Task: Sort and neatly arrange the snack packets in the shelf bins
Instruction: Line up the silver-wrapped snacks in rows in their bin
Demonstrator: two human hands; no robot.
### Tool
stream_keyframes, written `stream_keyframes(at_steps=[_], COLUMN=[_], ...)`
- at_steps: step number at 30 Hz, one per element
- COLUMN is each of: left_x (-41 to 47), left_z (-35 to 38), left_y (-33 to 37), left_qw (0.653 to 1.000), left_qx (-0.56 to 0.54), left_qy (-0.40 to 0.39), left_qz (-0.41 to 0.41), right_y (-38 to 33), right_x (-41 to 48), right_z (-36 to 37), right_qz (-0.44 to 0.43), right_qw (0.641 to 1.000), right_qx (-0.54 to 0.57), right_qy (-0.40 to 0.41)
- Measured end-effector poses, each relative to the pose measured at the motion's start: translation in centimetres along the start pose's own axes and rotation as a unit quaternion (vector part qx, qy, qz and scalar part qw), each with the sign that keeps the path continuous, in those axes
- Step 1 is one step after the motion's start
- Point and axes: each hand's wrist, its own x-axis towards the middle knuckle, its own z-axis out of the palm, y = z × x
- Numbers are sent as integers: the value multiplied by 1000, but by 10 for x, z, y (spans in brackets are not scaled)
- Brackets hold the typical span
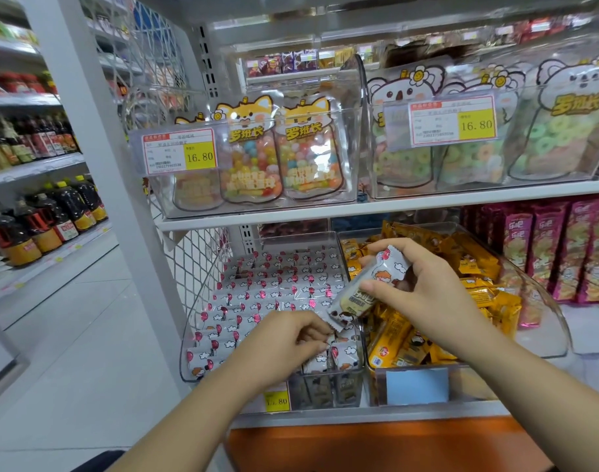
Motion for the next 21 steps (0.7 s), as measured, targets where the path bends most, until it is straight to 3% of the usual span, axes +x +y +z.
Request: stream_keyframes(at_steps=[4,7,15,21], left_x=[-9,-12,-20,-20], left_z=[-7,-5,0,0], left_y=[-7,-9,-19,-21], left_qw=[991,985,991,994], left_qx=[132,171,130,105], left_qy=[-11,-12,11,18], left_qz=[16,19,12,14], right_y=[6,11,17,-1], right_x=[-2,-3,-3,-5], right_z=[9,18,22,29], right_qz=[24,45,77,5], right_qw=[999,996,990,969], right_qx=[11,29,-70,-197], right_qy=[-44,-66,-93,-147])
